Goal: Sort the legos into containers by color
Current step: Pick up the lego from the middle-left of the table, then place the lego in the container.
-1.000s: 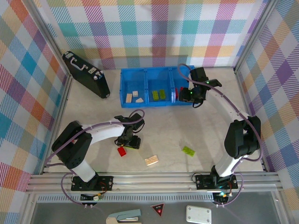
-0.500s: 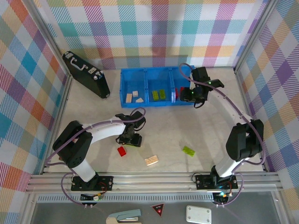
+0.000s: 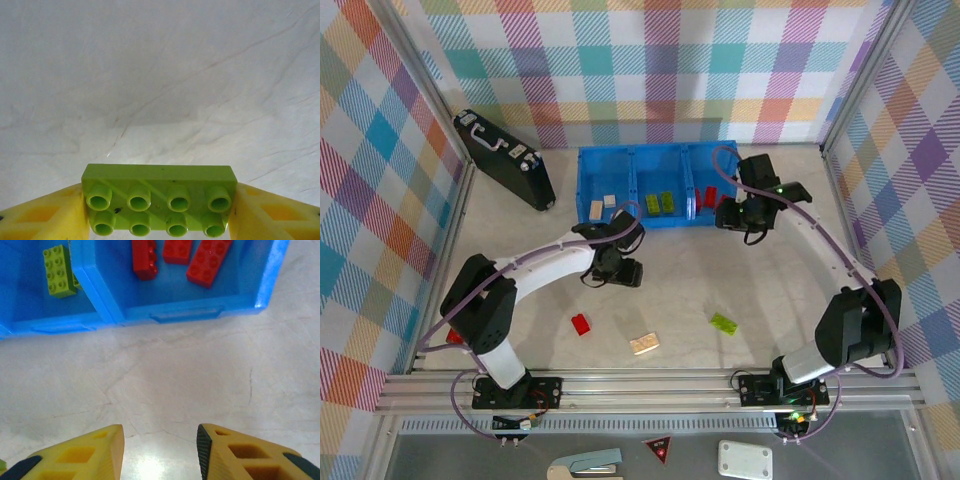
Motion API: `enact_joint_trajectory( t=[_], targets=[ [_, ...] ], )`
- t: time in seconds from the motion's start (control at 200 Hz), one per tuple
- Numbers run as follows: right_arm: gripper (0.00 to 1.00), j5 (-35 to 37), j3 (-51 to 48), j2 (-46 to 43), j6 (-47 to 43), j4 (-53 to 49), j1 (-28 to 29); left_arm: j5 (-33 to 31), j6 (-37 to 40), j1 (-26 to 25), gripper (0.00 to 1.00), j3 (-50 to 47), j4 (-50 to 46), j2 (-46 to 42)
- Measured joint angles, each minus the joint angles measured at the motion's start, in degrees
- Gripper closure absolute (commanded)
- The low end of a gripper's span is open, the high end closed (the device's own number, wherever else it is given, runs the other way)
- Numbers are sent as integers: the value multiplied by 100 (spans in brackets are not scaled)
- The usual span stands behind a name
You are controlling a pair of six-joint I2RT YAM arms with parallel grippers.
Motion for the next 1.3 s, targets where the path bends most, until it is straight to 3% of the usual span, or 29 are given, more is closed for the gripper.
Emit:
enact_joint_trajectory(
  t=[0.64,1.3],
  targets=[
    [56,286,-245,-623,0,-293,0,-234,9,-7,39,2400,964,1274],
    [56,393,-247,-1058,15,-542,0,-1934,306,109,38,3615,2752,3032]
  ],
)
